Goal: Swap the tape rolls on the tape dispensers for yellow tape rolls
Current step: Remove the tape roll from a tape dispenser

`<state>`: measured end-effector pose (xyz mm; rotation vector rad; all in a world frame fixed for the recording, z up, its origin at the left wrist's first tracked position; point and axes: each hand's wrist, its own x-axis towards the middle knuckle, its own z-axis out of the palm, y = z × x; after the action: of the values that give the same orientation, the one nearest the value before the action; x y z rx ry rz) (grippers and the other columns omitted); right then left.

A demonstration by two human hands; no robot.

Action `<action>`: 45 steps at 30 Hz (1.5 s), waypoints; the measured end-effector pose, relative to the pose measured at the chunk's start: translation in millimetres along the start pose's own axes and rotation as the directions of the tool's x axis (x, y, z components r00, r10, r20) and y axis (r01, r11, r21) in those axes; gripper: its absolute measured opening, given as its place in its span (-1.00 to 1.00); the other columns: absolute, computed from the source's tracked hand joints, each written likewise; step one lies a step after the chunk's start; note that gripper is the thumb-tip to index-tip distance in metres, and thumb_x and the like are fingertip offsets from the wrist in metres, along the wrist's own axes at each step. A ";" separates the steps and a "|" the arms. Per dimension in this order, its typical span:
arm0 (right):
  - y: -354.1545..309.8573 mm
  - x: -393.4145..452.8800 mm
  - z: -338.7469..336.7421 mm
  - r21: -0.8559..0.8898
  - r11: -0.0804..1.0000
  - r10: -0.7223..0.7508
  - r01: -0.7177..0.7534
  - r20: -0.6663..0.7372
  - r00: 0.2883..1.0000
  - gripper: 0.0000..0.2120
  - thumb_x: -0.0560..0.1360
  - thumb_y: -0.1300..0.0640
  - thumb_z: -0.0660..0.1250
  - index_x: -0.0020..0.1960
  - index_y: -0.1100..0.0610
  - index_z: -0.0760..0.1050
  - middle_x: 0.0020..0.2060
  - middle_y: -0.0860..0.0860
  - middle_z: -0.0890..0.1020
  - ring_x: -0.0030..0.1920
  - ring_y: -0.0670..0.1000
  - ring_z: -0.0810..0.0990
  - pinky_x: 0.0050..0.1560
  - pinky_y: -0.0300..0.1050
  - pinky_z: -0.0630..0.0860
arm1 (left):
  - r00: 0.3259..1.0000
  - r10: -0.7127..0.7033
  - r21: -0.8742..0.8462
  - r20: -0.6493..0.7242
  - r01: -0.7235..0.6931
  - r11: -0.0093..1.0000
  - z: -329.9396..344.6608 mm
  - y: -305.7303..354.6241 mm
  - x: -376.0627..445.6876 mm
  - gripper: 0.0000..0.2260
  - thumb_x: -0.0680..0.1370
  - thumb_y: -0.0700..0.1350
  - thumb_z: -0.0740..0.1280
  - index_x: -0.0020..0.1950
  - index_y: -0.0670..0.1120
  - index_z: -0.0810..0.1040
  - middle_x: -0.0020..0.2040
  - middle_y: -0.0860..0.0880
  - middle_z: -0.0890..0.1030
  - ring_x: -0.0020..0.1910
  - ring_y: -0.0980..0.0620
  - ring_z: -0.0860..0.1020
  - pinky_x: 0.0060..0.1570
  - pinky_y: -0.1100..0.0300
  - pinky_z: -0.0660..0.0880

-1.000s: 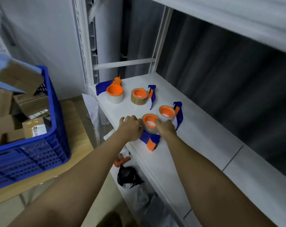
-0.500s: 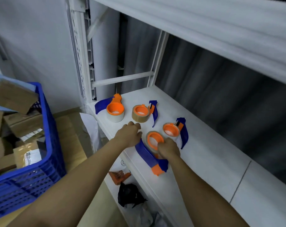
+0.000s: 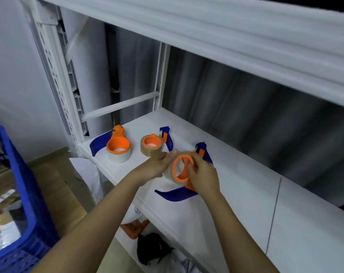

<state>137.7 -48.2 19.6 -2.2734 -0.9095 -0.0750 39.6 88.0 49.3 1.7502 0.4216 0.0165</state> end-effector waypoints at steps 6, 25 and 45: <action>-7.7 -9.1 -23.2 -0.066 0.992 -0.114 0.108 -0.081 0.990 -0.74 0.58 0.16 0.22 0.25 0.06 0.51 0.05 0.04 0.64 -0.02 0.05 0.61 -0.05 -0.22 0.46 | 0.999 0.023 -0.001 -0.037 -0.023 1.000 6.4 11.3 11.2 -0.57 0.41 0.28 0.32 0.17 0.10 0.41 0.02 0.10 0.56 0.03 0.10 0.55 -0.05 0.20 0.53; 22.5 -38.7 -122.0 -0.157 0.984 -0.082 0.085 0.026 0.996 -0.66 0.46 -0.21 0.30 0.22 -0.23 0.48 -0.04 -0.41 0.47 0.14 -0.17 0.37 0.25 -0.04 0.20 | 0.966 0.170 -0.228 0.193 -0.124 0.966 47.8 37.9 21.4 -0.46 0.31 0.09 0.43 0.26 0.01 0.44 0.14 -0.04 0.59 0.13 -0.03 0.57 0.17 0.03 0.52; 43.0 -48.5 -108.5 0.584 0.770 0.179 -0.256 0.187 0.966 -0.59 0.41 -0.01 0.41 0.25 -0.07 0.47 0.10 -0.08 0.61 0.14 -0.05 0.57 0.16 -0.10 0.55 | 0.984 0.178 0.203 -0.004 -0.173 0.964 83.7 45.9 30.4 -0.52 0.54 0.24 0.15 0.39 0.06 0.28 0.29 0.06 0.42 0.27 0.02 0.41 0.29 0.03 0.38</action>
<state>148.4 -165.9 64.4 -1.7627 -0.5998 0.4121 100.4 10.4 67.3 1.9852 0.2902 0.1239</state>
